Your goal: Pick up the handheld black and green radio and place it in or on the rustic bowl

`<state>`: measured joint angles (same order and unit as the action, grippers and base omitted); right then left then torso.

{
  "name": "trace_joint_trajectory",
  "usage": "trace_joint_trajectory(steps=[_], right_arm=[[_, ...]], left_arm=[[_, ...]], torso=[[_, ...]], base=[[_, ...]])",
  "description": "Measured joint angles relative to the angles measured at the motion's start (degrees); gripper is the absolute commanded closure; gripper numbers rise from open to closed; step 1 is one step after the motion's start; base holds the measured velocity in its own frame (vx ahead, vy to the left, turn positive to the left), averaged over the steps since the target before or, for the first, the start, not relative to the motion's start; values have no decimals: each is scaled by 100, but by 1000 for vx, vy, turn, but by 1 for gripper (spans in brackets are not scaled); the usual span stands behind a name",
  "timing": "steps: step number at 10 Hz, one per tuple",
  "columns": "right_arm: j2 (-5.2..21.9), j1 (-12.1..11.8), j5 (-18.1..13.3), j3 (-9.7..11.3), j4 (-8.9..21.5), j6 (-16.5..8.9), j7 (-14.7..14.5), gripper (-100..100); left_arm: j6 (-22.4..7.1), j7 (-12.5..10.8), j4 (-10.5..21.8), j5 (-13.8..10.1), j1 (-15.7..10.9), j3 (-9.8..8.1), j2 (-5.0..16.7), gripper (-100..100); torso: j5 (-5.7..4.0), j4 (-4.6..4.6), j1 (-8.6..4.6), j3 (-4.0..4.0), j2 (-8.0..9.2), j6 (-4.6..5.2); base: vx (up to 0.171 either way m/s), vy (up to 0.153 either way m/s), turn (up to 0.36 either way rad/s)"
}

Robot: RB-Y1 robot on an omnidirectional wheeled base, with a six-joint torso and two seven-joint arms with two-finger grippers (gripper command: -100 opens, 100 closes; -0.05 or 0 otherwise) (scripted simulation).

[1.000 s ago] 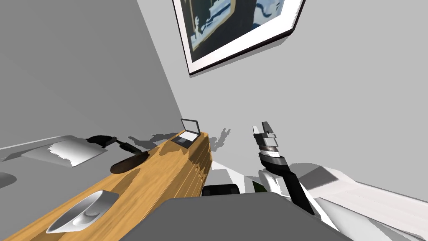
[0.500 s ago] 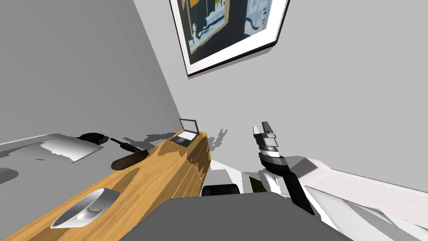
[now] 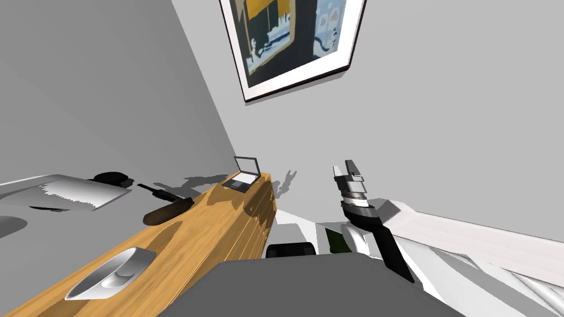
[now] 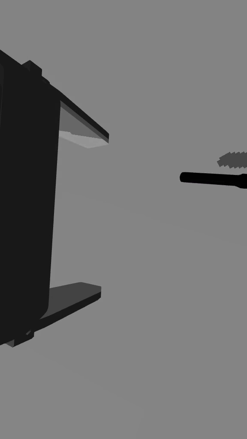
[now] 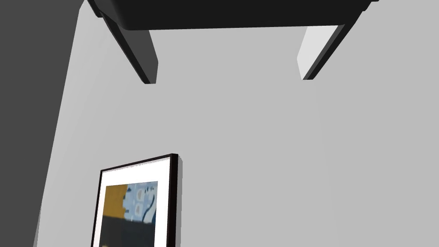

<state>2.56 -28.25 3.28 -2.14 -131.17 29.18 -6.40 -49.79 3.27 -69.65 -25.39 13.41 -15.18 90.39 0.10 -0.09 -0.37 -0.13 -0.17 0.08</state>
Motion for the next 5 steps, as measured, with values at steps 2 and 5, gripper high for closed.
trace_joint_trajectory(steps=[2,5], right_arm=[[0,1,0,0,0,0,0,0],[0,0,0,0,0,0,0,0]], left_arm=[[98,268,362,-22,-363,294,-35,-100],[93,343,672,-35,-722,304,-28,-100]], torso=[[-1,3,-5,10,19,2],[1,-3,2,-6,-10,0]], base=[[-82,-18,-89],[-29,-4,-73]])
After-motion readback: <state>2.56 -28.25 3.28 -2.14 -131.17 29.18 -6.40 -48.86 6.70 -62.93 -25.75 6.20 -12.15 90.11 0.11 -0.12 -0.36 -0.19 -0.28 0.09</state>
